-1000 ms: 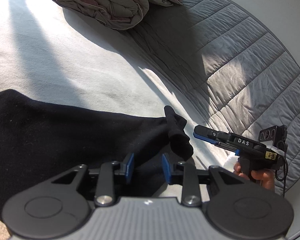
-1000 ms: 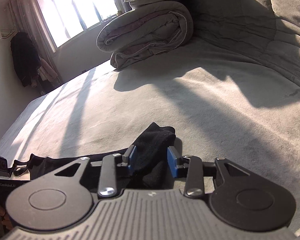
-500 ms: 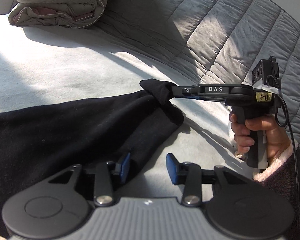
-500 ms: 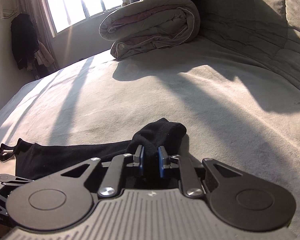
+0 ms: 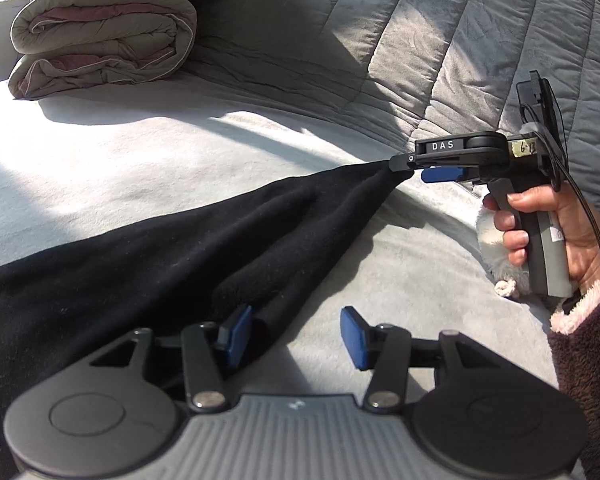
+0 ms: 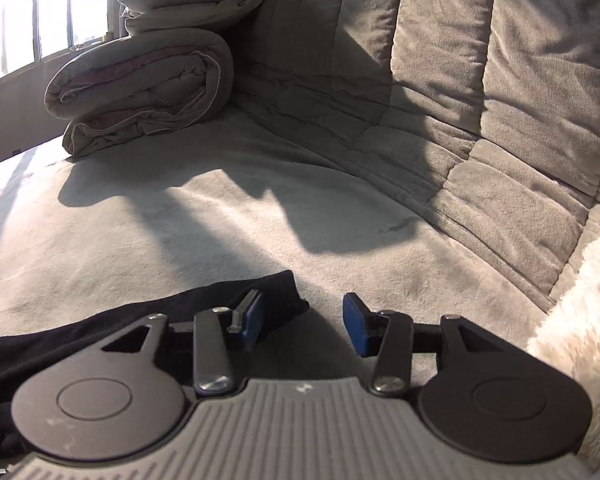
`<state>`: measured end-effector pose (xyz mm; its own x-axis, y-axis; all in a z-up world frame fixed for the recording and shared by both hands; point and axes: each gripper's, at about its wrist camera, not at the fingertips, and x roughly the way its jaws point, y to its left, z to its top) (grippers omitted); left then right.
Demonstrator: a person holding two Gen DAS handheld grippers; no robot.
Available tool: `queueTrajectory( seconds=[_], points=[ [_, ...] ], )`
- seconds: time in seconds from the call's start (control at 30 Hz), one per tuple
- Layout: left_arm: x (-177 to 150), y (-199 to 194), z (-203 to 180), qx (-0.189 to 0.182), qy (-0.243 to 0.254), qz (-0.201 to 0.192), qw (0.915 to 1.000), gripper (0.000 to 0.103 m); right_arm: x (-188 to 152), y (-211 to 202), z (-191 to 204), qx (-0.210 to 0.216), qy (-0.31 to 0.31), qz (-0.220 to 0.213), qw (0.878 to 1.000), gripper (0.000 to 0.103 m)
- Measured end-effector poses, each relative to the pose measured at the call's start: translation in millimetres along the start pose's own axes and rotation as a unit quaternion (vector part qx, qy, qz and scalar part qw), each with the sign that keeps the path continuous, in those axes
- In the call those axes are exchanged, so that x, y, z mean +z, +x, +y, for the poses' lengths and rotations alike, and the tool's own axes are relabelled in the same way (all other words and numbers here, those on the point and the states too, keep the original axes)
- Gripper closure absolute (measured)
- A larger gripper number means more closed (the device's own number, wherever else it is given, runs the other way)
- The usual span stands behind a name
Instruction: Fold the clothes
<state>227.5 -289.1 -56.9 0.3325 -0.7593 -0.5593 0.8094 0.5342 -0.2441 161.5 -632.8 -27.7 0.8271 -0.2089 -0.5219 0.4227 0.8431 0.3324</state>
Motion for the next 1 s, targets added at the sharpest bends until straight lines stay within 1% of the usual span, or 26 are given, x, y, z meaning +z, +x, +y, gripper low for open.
queueTrajectory(
  seconds=[0.1,0.2,0.3,0.33,0.4,0.43,0.47,0.5,0.53,0.57,0.6,0.63,0.67,0.7,0.73,0.77,0.8,0.83,0.87,0.93,0.97,1.0],
  points=[
    [0.4,3.1,-6.6,0.020,0.012,-0.005,0.9997,0.054,2.6,0.7,-17.7,0.032,0.080,0.018,0.996,0.042],
    [1.3,7.7,-13.3,0.053,0.023,-0.008,0.9983,0.055,5.2,1.5,-35.4,0.063,0.159,0.035,0.985,0.041],
    [0.7,10.2,-20.0,0.076,0.045,-0.007,0.9960,0.056,-2.0,9.5,-31.8,0.064,0.187,0.071,0.978,0.041],
    [0.9,10.9,-20.9,0.080,0.049,-0.006,0.9956,0.057,-4.3,12.5,-27.2,0.056,0.183,0.074,0.979,0.039],
    [1.6,12.2,-21.5,0.093,0.053,-0.005,0.9943,0.069,-8.5,18.8,-16.3,0.034,0.165,0.076,0.983,0.038],
    [2.3,12.2,-20.5,0.097,0.051,-0.005,0.9940,0.080,-10.9,20.9,-12.9,0.028,0.162,0.071,0.984,0.037],
    [3.0,12.1,-19.5,0.101,0.049,-0.005,0.9937,0.089,-12.8,22.3,-11.0,0.025,0.164,0.058,0.985,0.037],
    [3.7,11.3,-17.6,0.100,0.044,-0.006,0.9940,0.093,-14.1,23.7,-10.8,0.023,0.165,0.042,0.985,0.037],
    [4.4,10.4,-15.7,0.099,0.039,-0.008,0.9943,0.096,-15.4,25.2,-11.1,0.021,0.167,0.027,0.985,0.040],
    [5.2,8.1,-13.7,0.092,0.033,-0.015,0.9951,0.096,-17.4,27.5,-12.7,0.020,0.170,0.006,0.985,0.051],
    [6.1,5.7,-11.6,0.086,0.025,-0.021,0.9958,0.097,-19.5,30.0,-14.7,0.021,0.175,-0.017,0.984,0.059],
    [7.3,1.9,-8.8,0.074,0.015,-0.031,0.9967,0.097,-21.5,32.0,-18.1,0.030,0.185,-0.030,0.982,0.078],
    [8.2,-1.9,-5.7,0.062,0.005,-0.040,0.9973,0.097,-22.2,32.9,-24.1,0.050,0.204,-0.036,0.977,0.080],
    [9.4,-6.0,-1.1,0.043,-0.012,-0.048,0.9979,0.097,-21.0,30.0,-28.8,0.071,0.219,-0.045,0.972,0.080],
    [9.8,-7.1,3.7,0.022,-0.027,-0.047,0.9983,0.097,-19.3,26.2,-32.9,0.092,0.231,-0.057,0.967,0.083],
    [8.7,-3.9,6.3,0.008,-0.035,-0.034,0.9988,0.097,-15.5,20.3,-34.9,0.101,0.233,-0.070,0.965,0.084],
    [7.5,-0.7,9.0,-0.005,-0.043,-0.022,0.9988,0.097,-11.3,14.5,-35.4,0.097,0.225,-0.079,0.966,0.084],
    [6.3,2.7,11.5,-0.018,-0.051,-0.009,0.9985,0.096,-7.1,11.9,-34.1,0.074,0.205,-0.070,0.973,0.085],
    [4.2,8.1,12.4,-0.021,-0.054,0.007,0.9983,0.095,-2.8,10.3,-32.3,0.047,0.181,-0.056,0.981,0.085],
    [1.4,12.4,10.9,-0.022,-0.056,0.012,0.9981,0.093,-0.8,15.8,-27.2,-0.010,0.135,-0.024,0.991,0.085],
    [1.5,11.4,10.9,-0.028,-0.058,0.011,0.9979,0.089,-0.9,21.6,-24.4,-0.038,0.111,-0.004,0.993,0.085],
    [1.6,10.3,10.8,-0.034,-0.059,0.010,0.9976,0.086,-1.3,24.3,-22.3,-0.048,0.097,0.001,0.994,0.085]
  ],
)
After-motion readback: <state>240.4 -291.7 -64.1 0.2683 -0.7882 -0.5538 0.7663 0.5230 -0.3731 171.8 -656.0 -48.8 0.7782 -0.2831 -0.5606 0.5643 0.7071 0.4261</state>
